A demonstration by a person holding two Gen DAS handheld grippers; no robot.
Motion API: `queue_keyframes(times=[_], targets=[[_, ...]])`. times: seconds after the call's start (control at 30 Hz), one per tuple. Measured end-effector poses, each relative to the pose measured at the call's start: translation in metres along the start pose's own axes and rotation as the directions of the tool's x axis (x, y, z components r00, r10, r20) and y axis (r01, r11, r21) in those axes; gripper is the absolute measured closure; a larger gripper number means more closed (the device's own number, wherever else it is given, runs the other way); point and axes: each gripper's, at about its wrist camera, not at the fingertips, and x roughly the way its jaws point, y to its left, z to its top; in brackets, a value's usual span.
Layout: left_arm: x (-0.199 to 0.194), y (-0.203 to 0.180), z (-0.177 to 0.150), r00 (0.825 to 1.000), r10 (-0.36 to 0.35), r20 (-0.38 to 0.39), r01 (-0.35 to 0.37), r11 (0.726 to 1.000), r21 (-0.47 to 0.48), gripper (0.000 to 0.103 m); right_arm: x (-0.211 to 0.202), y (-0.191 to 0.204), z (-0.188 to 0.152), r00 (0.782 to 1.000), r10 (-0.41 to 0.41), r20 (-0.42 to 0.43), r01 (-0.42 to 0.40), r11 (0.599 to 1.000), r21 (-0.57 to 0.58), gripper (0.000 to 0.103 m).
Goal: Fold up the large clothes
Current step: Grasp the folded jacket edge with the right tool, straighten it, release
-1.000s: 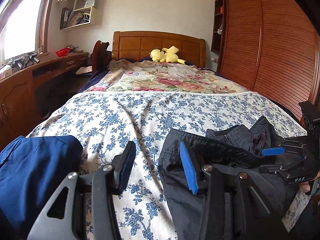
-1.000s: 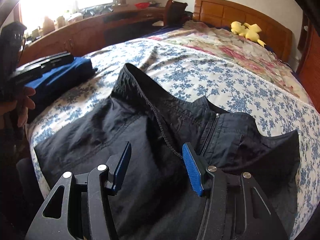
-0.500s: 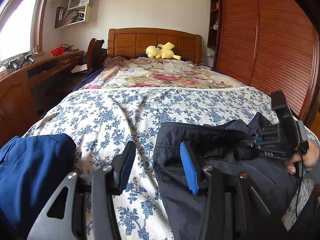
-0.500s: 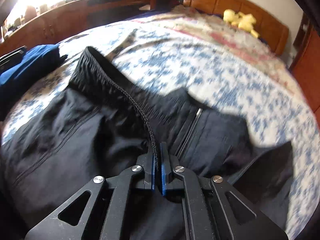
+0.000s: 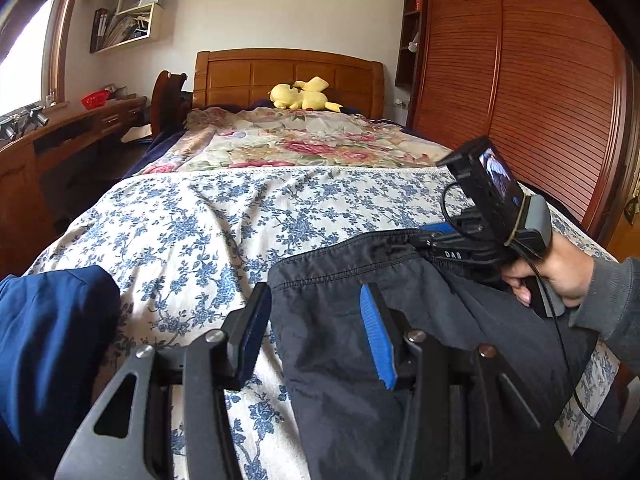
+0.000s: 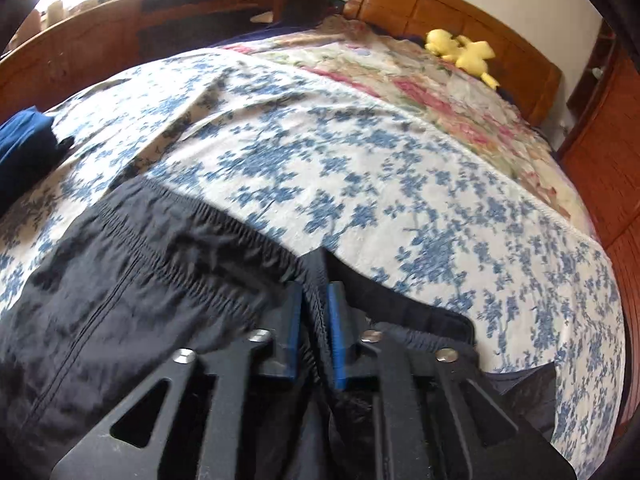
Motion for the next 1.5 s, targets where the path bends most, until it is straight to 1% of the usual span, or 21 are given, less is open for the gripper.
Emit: queue_keyframes(times=[0.03,0.07,0.1,0.23,0.33,0.43,0.57,0.67,0.7,0.77,0.9,0.93,0.97,1.0,1.07,1.17,1.23,1.3,1.37,1.43,1.5], targets=[[0.001,-0.002,0.000,1.000,-0.003,-0.002,0.003,1.000,0.004,0.058,-0.002,-0.005,0.002,1.000,-0.004,0.010,0.003,1.000,0.018,0.068],[0.002,-0.003,-0.001,1.000,-0.007,-0.005,0.007,1.000,0.007,0.058,-0.006,-0.012,0.004,1.000,-0.005,0.022,0.004,0.999,0.043,0.061],[0.004,-0.005,-0.001,1.000,-0.013,-0.008,0.013,1.000,0.010,0.058,-0.010,-0.019,0.006,1.000,-0.008,0.028,0.006,0.998,0.061,0.058],[0.012,-0.014,-0.002,0.999,-0.048,-0.023,0.049,0.999,0.010,0.058,-0.035,-0.052,0.005,0.997,-0.042,0.063,0.036,0.994,0.100,0.057],[0.017,-0.025,-0.004,0.997,-0.071,-0.035,0.072,0.997,0.022,0.058,-0.053,-0.087,-0.008,0.994,-0.083,0.075,0.072,0.989,0.129,0.056],[0.023,-0.036,-0.006,0.994,-0.097,-0.051,0.099,0.994,0.037,0.058,-0.057,-0.127,-0.032,0.991,-0.132,0.038,0.123,0.975,0.187,0.056],[0.031,-0.054,-0.009,0.990,-0.128,-0.065,0.132,0.990,0.057,0.058,-0.045,-0.179,-0.073,0.980,-0.186,-0.064,0.196,0.942,0.271,0.056],[0.040,-0.061,-0.012,0.987,-0.143,-0.076,0.148,0.987,0.066,0.058,-0.033,-0.209,-0.097,0.979,-0.167,-0.117,0.198,0.917,0.345,0.056],[0.044,-0.062,-0.014,0.986,-0.141,-0.089,0.147,0.987,0.068,0.058,-0.026,-0.221,-0.107,0.978,-0.147,-0.145,0.193,0.902,0.386,0.056],[0.049,-0.062,-0.017,0.985,-0.136,-0.105,0.144,0.987,0.071,0.058,-0.017,-0.235,-0.121,0.980,-0.114,-0.162,0.174,0.882,0.437,0.056],[0.058,-0.062,-0.020,0.982,-0.139,-0.125,0.148,0.987,0.066,0.058,-0.009,-0.237,-0.129,0.986,-0.036,-0.163,0.110,0.875,0.471,0.056],[0.059,-0.062,-0.020,0.982,-0.140,-0.128,0.149,0.987,0.064,0.058,-0.008,-0.235,-0.129,0.986,-0.025,-0.164,0.100,0.878,0.468,0.057],[0.060,-0.061,-0.020,0.981,-0.140,-0.131,0.149,0.987,0.064,0.058,-0.007,-0.234,-0.129,0.988,-0.006,-0.156,0.080,0.880,0.468,0.075],[0.061,-0.061,-0.020,0.981,-0.143,-0.134,0.152,0.986,0.063,0.058,-0.006,-0.232,-0.128,0.990,0.030,-0.140,0.040,0.883,0.469,0.089],[0.062,-0.061,-0.019,0.979,-0.148,-0.138,0.158,0.985,0.063,0.058,-0.011,-0.225,-0.123,0.994,0.002,-0.112,0.046,0.902,0.429,0.094],[0.063,-0.062,-0.019,0.978,-0.150,-0.142,0.161,0.985,0.067,0.058,-0.035,-0.222,-0.113,0.996,-0.087,-0.008,0.083,0.917,0.390,0.096],[0.063,-0.063,-0.018,0.978,-0.149,-0.143,0.161,0.984,0.071,0.058,-0.046,-0.228,-0.109,0.986,-0.164,0.012,0.145,0.902,0.407,0.097],[0.060,-0.064,-0.016,0.981,-0.143,-0.133,0.155,0.985,0.080,0.058,-0.048,-0.238,-0.109,0.970,-0.244,-0.016,0.227,0.877,0.423,0.097],[0.055,-0.065,-0.014,0.981,-0.153,-0.119,0.163,0.983,0.081,0.058,-0.044,-0.245,-0.113,0.954,-0.293,-0.068,0.293,0.851,0.435,0.097],[0.052,-0.064,-0.012,0.981,-0.157,-0.110,0.166,0.983,0.077,0.058,-0.036,-0.251,-0.120,0.940,-0.318,-0.127,0.341,0.830,0.441,0.097],[0.051,-0.062,-0.011,0.982,-0.158,-0.107,0.166,0.983,0.075,0.058,-0.031,-0.250,-0.126,0.937,-0.315,-0.150,0.349,0.830,0.436,0.097]])
